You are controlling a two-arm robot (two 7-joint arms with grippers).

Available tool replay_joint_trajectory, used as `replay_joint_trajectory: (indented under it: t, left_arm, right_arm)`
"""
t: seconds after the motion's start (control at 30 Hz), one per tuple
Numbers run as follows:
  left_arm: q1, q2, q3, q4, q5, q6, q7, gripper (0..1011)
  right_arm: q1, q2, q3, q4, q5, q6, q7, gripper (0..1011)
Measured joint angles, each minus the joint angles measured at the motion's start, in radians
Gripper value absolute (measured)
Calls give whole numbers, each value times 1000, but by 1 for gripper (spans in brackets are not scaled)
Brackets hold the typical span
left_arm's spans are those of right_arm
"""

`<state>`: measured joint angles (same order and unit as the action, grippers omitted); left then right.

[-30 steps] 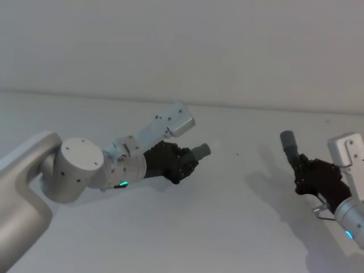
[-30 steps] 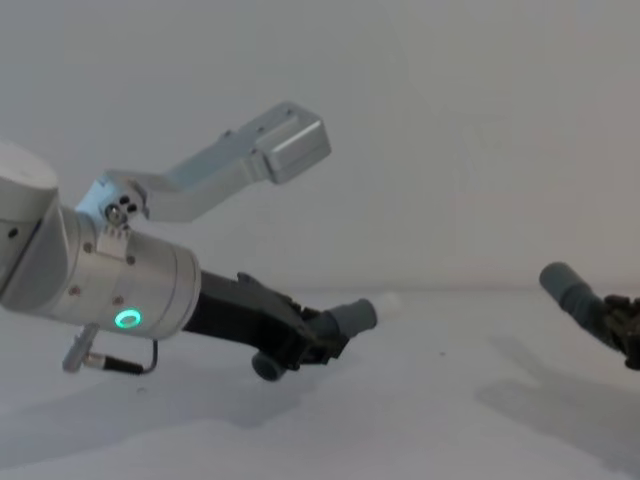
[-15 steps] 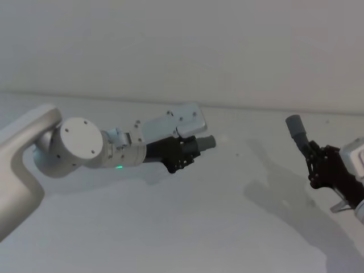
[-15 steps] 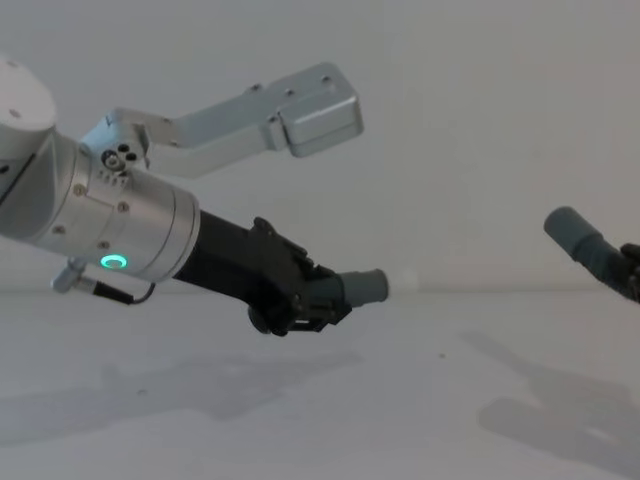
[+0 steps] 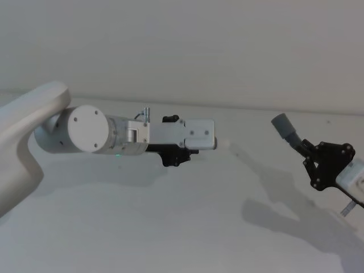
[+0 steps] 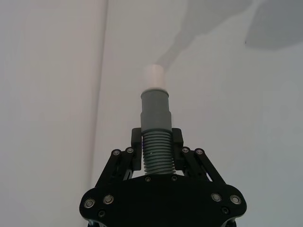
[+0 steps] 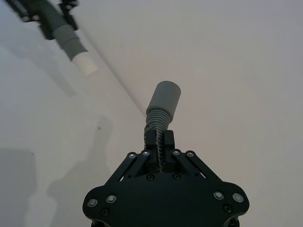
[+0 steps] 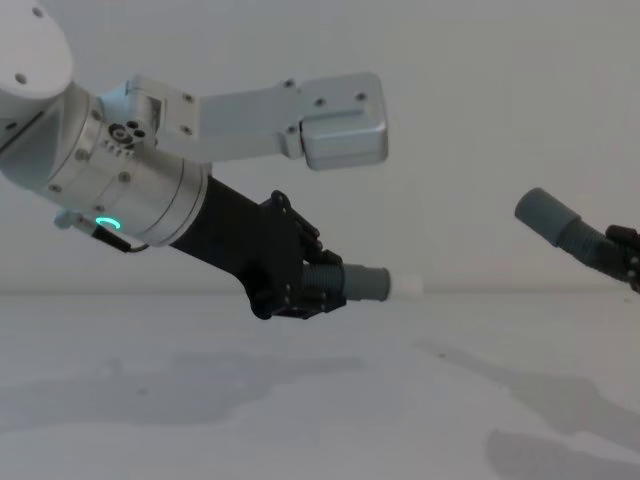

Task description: Use both hands to pick up one end of the pipe from the table, align the ends, and insert them.

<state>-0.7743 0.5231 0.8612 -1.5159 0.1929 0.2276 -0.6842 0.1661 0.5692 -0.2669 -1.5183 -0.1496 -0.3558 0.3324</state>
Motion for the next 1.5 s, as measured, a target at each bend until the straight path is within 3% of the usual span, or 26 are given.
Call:
replay_joint_trajectory:
  t: [0.3,0.67,1.13,1.5]
  left_arm:
    - [-60,23,66,-21,132,-45,-25,345]
    - [-107,50,133,-56,289,-89,-9,345]
    - [-123,88,182,-114,479,-115,96,345]
    - [-96,109,187,-153,578,-118,234,345]
  right_arm:
    - [49,51,-31,37,-97,-139,24,74]
    - [96,91,-55,66,-183,-232,35,67]
    - [108,114,-71,61,-220,-236,38,67]
    - [99,117,-77,37,-217,-201,40,67]
